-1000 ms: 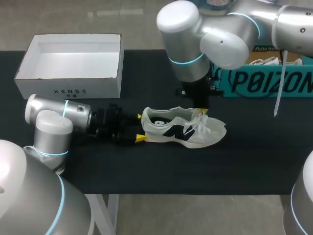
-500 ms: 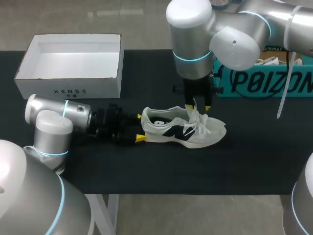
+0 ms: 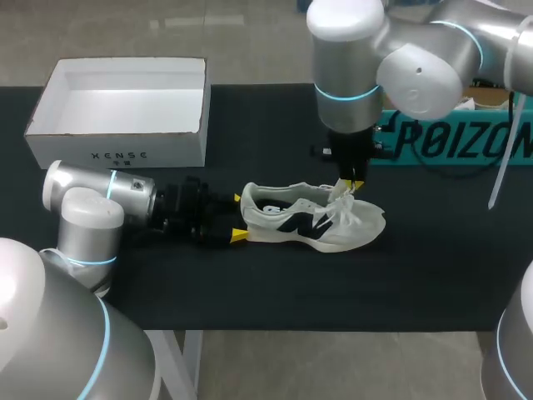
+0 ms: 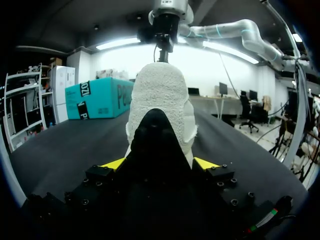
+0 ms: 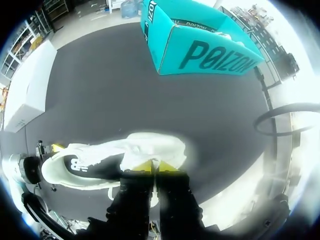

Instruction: Take the shoe out of the shoebox, open the shoe tongue, remove and reinsert the insole, then place the shoe into the shoebox

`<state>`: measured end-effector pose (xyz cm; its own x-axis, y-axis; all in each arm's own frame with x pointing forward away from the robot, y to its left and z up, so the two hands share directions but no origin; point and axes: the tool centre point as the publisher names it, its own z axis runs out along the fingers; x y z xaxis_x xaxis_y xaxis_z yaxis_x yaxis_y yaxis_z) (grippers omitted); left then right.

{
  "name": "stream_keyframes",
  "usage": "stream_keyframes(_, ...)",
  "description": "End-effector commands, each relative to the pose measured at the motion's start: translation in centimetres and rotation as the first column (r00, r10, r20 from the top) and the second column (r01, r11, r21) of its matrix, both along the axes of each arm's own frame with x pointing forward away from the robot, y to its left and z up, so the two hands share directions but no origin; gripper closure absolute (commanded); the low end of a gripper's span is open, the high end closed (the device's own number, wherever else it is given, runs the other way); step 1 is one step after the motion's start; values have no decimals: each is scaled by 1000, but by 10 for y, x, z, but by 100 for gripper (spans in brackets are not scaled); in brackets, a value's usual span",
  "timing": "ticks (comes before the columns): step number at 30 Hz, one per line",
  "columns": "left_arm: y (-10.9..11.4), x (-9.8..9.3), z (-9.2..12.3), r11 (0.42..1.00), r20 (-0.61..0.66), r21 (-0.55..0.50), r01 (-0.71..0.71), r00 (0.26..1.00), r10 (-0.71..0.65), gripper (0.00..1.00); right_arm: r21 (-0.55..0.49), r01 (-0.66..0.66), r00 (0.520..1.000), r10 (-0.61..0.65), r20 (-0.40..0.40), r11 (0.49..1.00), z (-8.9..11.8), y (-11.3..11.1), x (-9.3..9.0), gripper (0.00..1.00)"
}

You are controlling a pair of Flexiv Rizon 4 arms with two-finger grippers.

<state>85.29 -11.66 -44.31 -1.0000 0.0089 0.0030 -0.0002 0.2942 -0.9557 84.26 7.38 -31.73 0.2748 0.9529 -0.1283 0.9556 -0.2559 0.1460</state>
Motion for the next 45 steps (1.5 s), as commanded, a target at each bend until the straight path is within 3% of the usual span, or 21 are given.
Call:
stream_keyframes(1,-3,2,-6,1000,1,-1,0,1000,0,100,41,1,1000,-1,5,999,-1,-14,-1,100)
stream_keyframes(3,-3,2,-6,1000,1,-1,0,1000,0,100,44,-1,1000,1,7,999,1,-14,-3,100)
stream_keyframes(4,-3,2,-6,1000,1,-1,0,1000,0,100,41,-12,1000,12,13,999,3,-12,-5,76)
stream_keyframes(5,-3,2,-6,1000,1,-1,0,1000,0,100,43,-26,1000,25,18,999,6,-10,-6,76)
stream_keyframes(6,-3,2,-6,1000,1,-1,0,1000,0,100,45,-40,999,39,19,998,8,-8,-8,0)
stream_keyframes(13,-3,2,-6,1000,1,-1,0,1000,0,100,37,-218,976,217,30,975,37,11,-24,0)
stream_keyframes(17,-3,2,-6,1000,1,-1,0,1000,0,100,-30,-452,892,453,11,891,51,31,-33,0)
stream_keyframes(21,-3,2,-6,1000,1,-1,0,1000,0,100,-87,-733,679,733,-31,675,58,46,-41,0)
stream_keyframes(23,-3,2,-6,1000,1,-1,0,1000,0,100,-99,-805,591,806,-38,586,63,47,-43,0)
stream_keyframes(26,-3,2,-6,1000,1,-1,0,1000,0,100,-83,-924,379,924,-47,374,69,47,-48,0)
stream_keyframes(27,-3,2,-6,1000,1,-1,0,1000,0,100,-66,-964,263,962,-73,258,69,47,-50,0)
stream_keyframes(28,-3,2,-6,1000,1,-1,0,1000,0,100,-45,-993,117,988,-100,113,69,47,-55,0)
stream_keyframes(30,-3,2,-6,1000,1,-1,0,1000,0,100,-16,-998,-54,990,-131,-57,69,46,-59,0)
stream_keyframes(45,-3,2,-6,1000,1,-1,0,1000,0,100,-16,-998,-54,990,-131,-57,69,46,-59,0)
